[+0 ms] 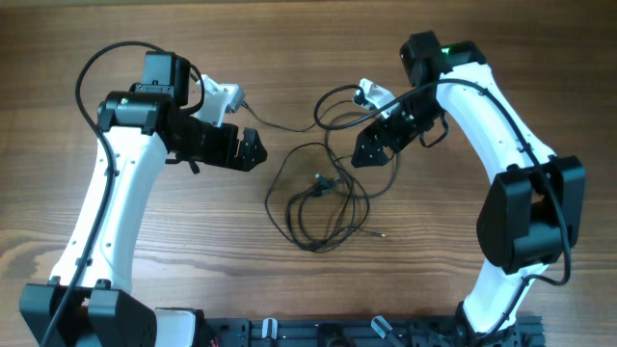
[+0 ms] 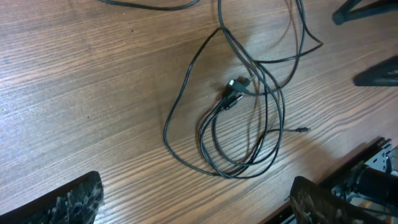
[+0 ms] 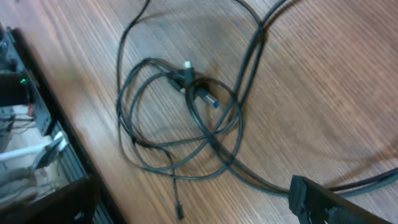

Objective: Untangle cables

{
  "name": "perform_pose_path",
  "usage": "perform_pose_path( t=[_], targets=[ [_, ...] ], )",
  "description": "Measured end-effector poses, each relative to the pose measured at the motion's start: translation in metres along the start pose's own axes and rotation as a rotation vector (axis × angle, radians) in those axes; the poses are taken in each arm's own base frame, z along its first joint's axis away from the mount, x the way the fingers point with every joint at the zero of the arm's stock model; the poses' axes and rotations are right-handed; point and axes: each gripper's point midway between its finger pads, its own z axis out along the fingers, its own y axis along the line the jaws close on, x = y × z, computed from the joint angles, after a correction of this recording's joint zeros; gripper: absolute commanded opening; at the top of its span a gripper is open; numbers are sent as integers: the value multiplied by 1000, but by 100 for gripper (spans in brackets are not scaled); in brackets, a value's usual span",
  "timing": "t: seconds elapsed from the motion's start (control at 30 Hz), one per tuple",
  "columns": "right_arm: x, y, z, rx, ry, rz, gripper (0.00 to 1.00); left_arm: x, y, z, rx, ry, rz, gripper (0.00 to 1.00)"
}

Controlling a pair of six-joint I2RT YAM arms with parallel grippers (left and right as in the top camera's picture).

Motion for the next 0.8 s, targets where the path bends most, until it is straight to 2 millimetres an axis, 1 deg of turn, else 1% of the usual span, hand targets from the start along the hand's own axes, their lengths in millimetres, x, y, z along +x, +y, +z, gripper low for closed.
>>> perform_pose_path(
  t=[0.1, 0.17, 0.27, 0.3, 0.33, 0.37, 0.4, 0.43, 0.5, 0.53, 0.6, 0.63, 0.67, 0.7, 0.77, 0.8],
  targets=[
    [-5, -21, 19, 55, -49, -29, 100, 1, 0, 0, 1, 5, -3, 98],
    [-5, -30, 26, 83, -60, -44, 99, 1, 0, 0, 1, 5, -3, 98],
    [-5, -39, 34, 108, -72, -38, 93, 0, 0, 0, 0, 2, -1, 98],
    [-1, -43, 40, 112, -73, -1, 64, -1, 0, 0, 0, -3, 2, 97],
    [2, -44, 43, 113, -69, 20, 53, -2, 0, 0, -1, -7, 4, 97],
    [4, -45, 46, 114, -70, 47, 35, -3, 1, 0, -2, -13, 6, 96],
    [7, -46, 50, 109, -72, 125, 24, -6, 1, 0, -4, -24, 12, 95],
    [8, -44, 51, 95, -71, 166, 4, -8, 1, 0, -4, -29, 14, 94],
    [13, -24, 49, -1, -51, 254, 4, -8, 1, 0, -5, -33, 16, 93],
    [6, -12, 39, -43, -55, 278, 4, -9, 1, 0, -5, -35, 19, 92],
    [-33, 1, -1, -45, -145, 233, 4, -9, 1, 0, -5, -35, 21, 92],
    [-56, 10, -28, -29, -210, 188, 4, -9, 1, 0, -6, -36, 21, 92],
    [-79, 24, -63, -4, -291, 126, 4, -9, 1, 0, -5, -36, 21, 92],
    [-94, 40, -93, 16, -355, 77, 4, -9, 1, 0, -6, -37, 21, 92],
    [-119, 78, -162, 70, -509, -42, 4, -9, 1, 0, -5, -36, 21, 91],
    [-128, 104, -203, 102, -609, -107, 4, -10, 1, 0, -6, -38, 22, 91]
  ],
)
